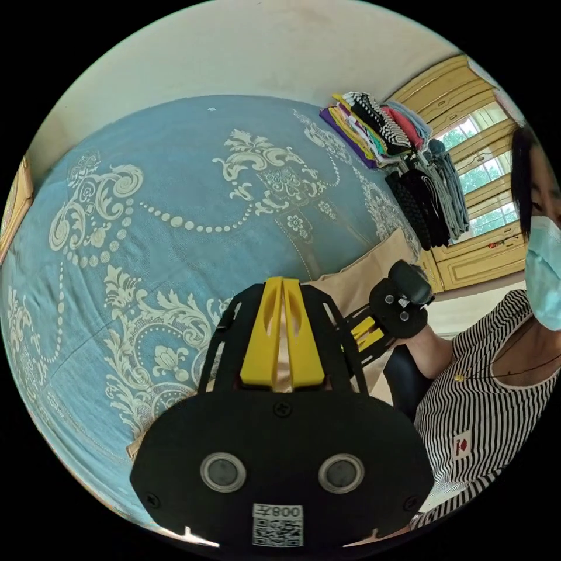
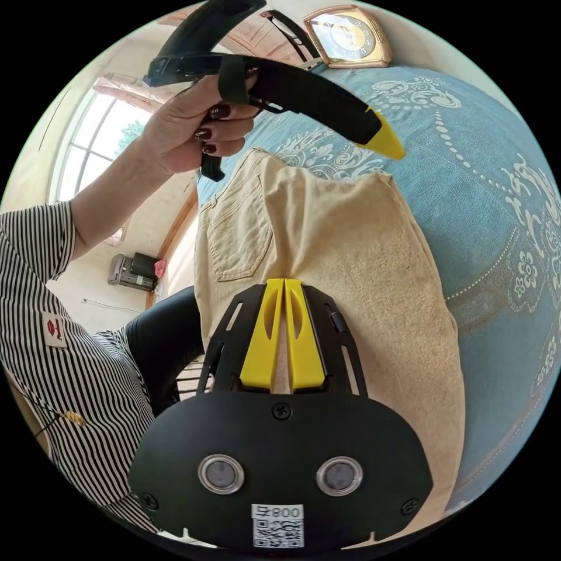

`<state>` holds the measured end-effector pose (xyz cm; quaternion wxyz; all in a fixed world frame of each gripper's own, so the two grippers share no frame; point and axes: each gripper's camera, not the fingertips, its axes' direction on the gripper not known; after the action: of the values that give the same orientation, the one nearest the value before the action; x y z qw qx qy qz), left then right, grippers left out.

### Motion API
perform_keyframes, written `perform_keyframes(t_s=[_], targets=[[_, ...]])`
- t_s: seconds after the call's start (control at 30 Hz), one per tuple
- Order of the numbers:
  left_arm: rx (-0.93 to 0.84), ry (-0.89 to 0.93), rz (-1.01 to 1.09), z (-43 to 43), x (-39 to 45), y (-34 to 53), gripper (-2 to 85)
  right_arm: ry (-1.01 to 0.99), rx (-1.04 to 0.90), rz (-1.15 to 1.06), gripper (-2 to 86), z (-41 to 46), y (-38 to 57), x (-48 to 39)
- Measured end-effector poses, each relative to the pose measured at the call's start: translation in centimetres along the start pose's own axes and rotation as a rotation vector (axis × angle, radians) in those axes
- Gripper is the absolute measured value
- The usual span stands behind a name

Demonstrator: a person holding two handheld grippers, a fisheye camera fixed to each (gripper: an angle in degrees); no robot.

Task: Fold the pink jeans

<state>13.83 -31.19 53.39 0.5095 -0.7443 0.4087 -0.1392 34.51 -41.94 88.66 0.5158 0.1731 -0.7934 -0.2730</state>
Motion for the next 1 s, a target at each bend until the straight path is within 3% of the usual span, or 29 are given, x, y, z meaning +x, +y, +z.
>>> perform_keyframes(t_s=[0.1, 0.27, 0.37, 0.57, 0.7, 0.87, 1.0], targets=[[0.090, -0.012, 0.044, -1.8, 0.5, -1.4, 0.5, -0.061, 0.015, 0.019, 0.4, 0.2, -0.3, 1.0], [-0.169, 0.041, 0.026, 1.5, 0.1, -0.7, 4.5, -0.076, 0.027, 0.030, 0.9, 0.2, -1.1, 1.3], [-0.202, 0.009, -0.019, 2.5, -0.6, 0.7, 7.4, -0.049, 0.131, 0.066, 2.1, -1.4, -0.7, 1.7], [-0.273, 0.060, -0.059, 4.9, -1.3, 1.5, 4.4, 0.232, 0.364, 0.244, 6.6, -5.1, 1.4, 2.9], [-0.234, 0.019, 0.001, 3.9, 0.1, 1.9, 2.5, 0.358, 0.279, 0.264, 6.4, -3.7, -0.1, 2.6], [-0.208, -0.068, 0.103, 2.8, 2.6, 2.5, 1.5, 0.372, 0.265, 0.266, 4.9, -3.2, -1.0, 2.1], [-0.250, -0.065, 0.055, 4.0, 2.1, 2.7, 1.5, 0.398, 0.249, 0.265, 2.0, -2.9, -1.5, 1.6]])
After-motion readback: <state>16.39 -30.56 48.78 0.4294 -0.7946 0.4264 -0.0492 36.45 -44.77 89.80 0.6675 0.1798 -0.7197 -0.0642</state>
